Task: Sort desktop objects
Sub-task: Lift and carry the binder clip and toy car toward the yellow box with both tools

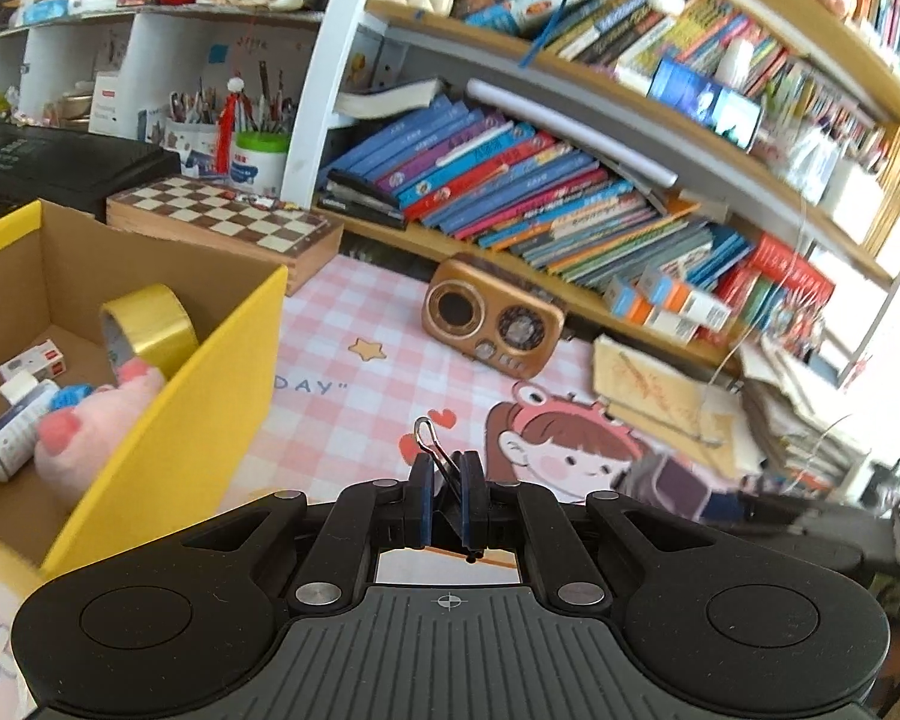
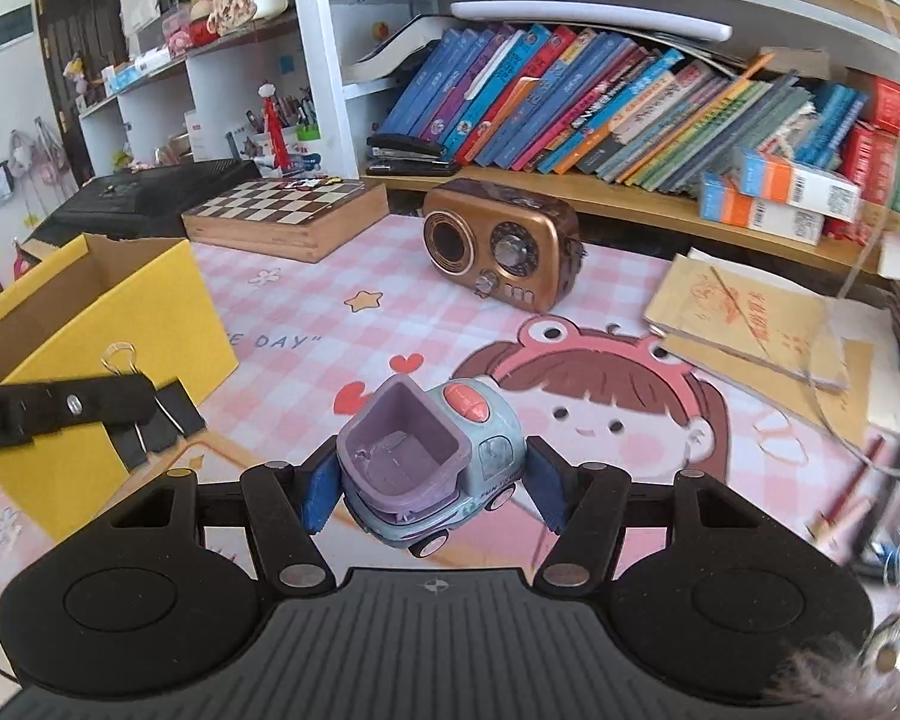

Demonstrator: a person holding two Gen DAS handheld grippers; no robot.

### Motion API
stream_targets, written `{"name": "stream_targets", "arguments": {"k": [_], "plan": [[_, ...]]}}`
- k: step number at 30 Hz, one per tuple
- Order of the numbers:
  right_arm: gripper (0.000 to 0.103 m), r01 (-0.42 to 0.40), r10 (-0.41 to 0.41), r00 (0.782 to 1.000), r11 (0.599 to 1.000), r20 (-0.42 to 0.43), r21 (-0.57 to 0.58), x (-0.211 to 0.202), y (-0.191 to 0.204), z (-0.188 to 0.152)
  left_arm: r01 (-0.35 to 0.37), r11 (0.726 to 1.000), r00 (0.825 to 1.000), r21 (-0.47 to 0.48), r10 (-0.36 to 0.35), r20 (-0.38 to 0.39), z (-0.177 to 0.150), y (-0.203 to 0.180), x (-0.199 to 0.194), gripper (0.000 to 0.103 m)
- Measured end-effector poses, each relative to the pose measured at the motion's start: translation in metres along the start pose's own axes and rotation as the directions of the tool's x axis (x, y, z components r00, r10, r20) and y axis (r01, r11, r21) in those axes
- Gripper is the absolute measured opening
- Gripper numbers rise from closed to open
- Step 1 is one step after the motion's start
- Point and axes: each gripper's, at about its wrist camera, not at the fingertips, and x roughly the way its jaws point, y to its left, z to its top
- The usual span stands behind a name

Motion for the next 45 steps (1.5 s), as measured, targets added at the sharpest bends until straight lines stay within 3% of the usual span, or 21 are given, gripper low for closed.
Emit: {"name": "stream_targets", "arguments": {"k": [10,19,31,45], "plan": [[0.06,0.088,-0.087,0.996,0.993,-0.02,0.078,-0.059,0.016,-0.035,0.082,0.995,0.997,-0.049,-0.081,0.014,-0.009,0.017,-0.052,0.007],[0.06,0.134,-0.132,0.991,0.981,-0.024,0.143,-0.102,0.063,-0.062,0.126,0.991,0.992,-0.052,-0.126,0.015,-0.019,0.047,-0.1,0.007],[0.06,0.1,-0.095,0.995,0.986,-0.045,0.135,-0.128,0.157,-0.093,0.126,0.99,0.992,-0.07,-0.126,0.004,-0.041,0.109,-0.164,0.006],[0.06,0.03,-0.024,0.998,0.994,-0.059,0.103,-0.135,0.242,-0.115,0.093,0.991,0.995,-0.1,-0.087,0.056,-0.052,0.171,-0.22,0.006]]}}
